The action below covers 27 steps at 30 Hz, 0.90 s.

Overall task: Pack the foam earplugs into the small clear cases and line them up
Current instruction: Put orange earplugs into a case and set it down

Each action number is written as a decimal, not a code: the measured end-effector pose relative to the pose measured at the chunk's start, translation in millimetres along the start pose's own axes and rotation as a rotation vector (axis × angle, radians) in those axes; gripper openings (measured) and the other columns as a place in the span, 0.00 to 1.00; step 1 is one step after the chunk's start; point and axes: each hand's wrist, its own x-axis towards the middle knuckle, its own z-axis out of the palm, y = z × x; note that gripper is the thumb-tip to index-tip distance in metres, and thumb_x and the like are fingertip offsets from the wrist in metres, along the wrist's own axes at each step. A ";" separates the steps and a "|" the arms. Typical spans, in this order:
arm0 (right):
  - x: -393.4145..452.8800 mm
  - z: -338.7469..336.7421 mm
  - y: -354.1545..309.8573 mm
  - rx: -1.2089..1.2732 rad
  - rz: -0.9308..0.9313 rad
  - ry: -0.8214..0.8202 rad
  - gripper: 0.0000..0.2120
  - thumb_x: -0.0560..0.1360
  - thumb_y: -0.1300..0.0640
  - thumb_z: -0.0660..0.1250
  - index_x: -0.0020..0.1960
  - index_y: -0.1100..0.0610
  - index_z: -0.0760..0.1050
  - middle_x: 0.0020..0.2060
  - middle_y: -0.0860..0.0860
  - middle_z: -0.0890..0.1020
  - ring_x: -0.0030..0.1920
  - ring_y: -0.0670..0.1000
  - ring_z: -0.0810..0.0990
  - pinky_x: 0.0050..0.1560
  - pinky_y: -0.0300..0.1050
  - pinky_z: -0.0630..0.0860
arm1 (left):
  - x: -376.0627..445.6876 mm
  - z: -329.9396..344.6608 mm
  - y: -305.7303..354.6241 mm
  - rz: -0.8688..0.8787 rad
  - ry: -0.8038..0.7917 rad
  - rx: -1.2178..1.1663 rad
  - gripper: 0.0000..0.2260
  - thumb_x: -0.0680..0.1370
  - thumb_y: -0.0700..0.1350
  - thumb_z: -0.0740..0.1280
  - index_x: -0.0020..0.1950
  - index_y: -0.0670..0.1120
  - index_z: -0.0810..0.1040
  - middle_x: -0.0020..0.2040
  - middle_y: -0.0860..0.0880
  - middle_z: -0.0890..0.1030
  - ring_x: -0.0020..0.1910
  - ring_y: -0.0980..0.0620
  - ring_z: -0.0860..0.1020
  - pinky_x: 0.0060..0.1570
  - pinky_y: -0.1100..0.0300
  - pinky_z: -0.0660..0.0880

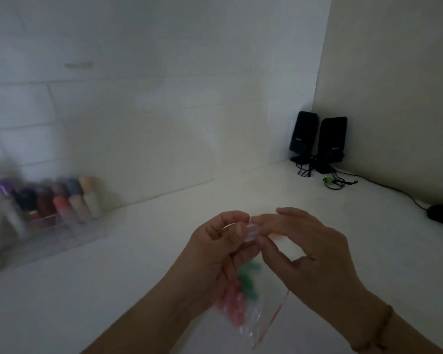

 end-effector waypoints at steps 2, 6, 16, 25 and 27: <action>0.3 -0.9 1.1 -0.038 -0.020 -0.030 0.08 0.74 0.55 0.66 0.47 0.58 0.83 0.46 0.44 0.85 0.44 0.41 0.82 0.62 0.38 0.72 | 0.1 -1.8 0.3 0.000 0.007 0.013 0.26 0.54 0.47 0.85 0.46 0.40 0.82 0.46 0.37 0.82 0.43 0.46 0.83 0.43 0.59 0.81; 3.5 -4.0 -0.8 -0.104 -0.088 -0.085 0.09 0.73 0.51 0.69 0.51 0.54 0.80 0.43 0.44 0.84 0.42 0.42 0.80 0.53 0.38 0.75 | -2.5 -0.7 -0.3 0.041 0.037 0.181 0.23 0.56 0.43 0.84 0.47 0.41 0.82 0.44 0.38 0.82 0.38 0.46 0.82 0.36 0.60 0.80; -1.7 -4.4 -4.5 0.223 0.135 -0.112 0.15 0.77 0.52 0.64 0.63 0.53 0.73 0.62 0.35 0.76 0.65 0.45 0.76 0.63 0.46 0.73 | -5.9 8.2 -0.7 -0.094 -0.162 -0.084 0.26 0.76 0.53 0.67 0.66 0.35 0.74 0.61 0.34 0.78 0.61 0.37 0.77 0.59 0.49 0.76; 2.6 -10.1 -5.0 0.073 0.050 -0.007 0.08 0.76 0.55 0.66 0.44 0.59 0.79 0.50 0.46 0.84 0.47 0.42 0.81 0.45 0.37 0.77 | -2.1 1.9 0.0 0.028 -0.085 -0.062 0.28 0.68 0.45 0.78 0.64 0.37 0.76 0.57 0.31 0.79 0.55 0.38 0.81 0.52 0.54 0.80; 3.6 -11.6 -2.1 -0.022 0.007 -0.042 0.09 0.77 0.54 0.65 0.43 0.58 0.80 0.50 0.46 0.84 0.46 0.44 0.82 0.41 0.41 0.78 | -2.0 1.8 0.4 0.044 -0.078 -0.037 0.29 0.67 0.44 0.78 0.64 0.37 0.75 0.57 0.31 0.79 0.56 0.37 0.80 0.52 0.54 0.80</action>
